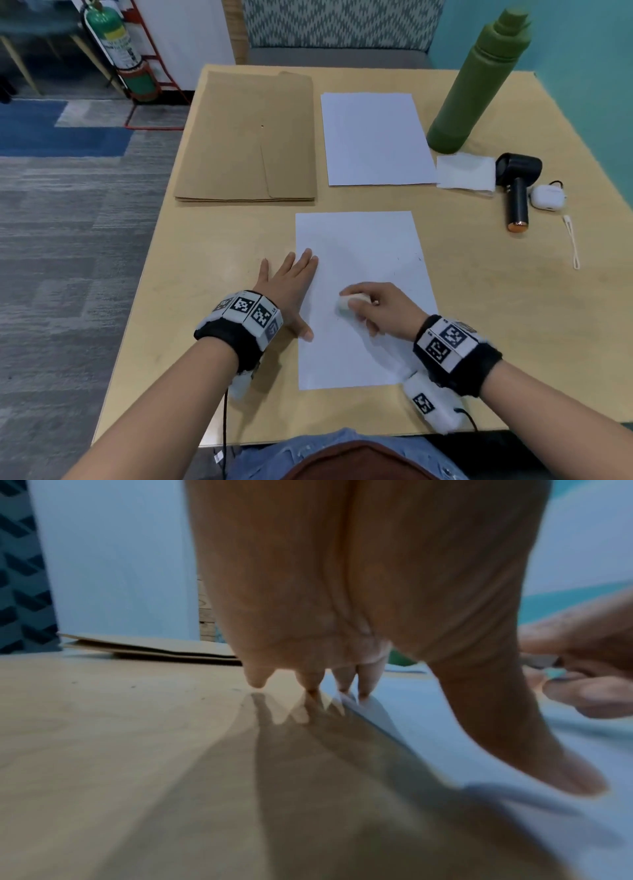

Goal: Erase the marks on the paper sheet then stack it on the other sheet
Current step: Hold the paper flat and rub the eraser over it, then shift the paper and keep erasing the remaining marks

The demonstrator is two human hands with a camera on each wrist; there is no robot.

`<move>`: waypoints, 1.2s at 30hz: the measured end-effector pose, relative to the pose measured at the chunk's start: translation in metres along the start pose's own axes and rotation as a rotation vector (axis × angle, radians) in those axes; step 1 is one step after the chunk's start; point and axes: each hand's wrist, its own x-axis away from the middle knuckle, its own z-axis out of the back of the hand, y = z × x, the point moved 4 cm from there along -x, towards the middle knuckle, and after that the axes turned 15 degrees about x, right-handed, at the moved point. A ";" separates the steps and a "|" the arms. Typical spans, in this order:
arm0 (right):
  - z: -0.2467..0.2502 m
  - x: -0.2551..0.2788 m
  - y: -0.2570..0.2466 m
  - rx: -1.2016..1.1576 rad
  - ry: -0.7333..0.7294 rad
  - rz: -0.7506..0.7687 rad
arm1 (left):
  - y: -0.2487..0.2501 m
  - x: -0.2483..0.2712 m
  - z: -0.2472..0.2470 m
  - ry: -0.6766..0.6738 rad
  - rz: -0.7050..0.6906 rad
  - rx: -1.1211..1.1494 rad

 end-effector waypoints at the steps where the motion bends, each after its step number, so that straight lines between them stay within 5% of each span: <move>1: 0.011 -0.002 0.004 -0.194 0.101 -0.037 | 0.001 0.000 0.004 0.011 -0.003 0.031; 4: 0.041 -0.004 0.020 -0.658 0.373 -0.128 | -0.001 -0.003 0.022 0.207 -0.028 0.245; 7: 0.047 -0.004 0.036 -0.849 0.402 -0.196 | -0.004 -0.011 0.042 0.499 0.016 0.549; 14: 0.042 -0.002 0.047 -0.842 0.320 -0.262 | 0.016 -0.035 0.050 0.410 0.346 0.784; 21: 0.035 0.001 0.033 -0.676 0.174 -0.252 | 0.012 -0.039 0.053 0.446 0.455 0.739; 28: 0.029 -0.003 0.019 -0.677 0.128 -0.199 | 0.009 -0.029 0.060 0.532 0.234 0.937; 32: 0.049 -0.003 0.030 -0.716 0.382 -0.165 | -0.003 -0.003 0.070 0.604 0.041 1.186; 36: 0.084 0.005 0.018 -0.415 0.500 -0.051 | -0.014 0.025 0.085 0.615 -0.109 1.362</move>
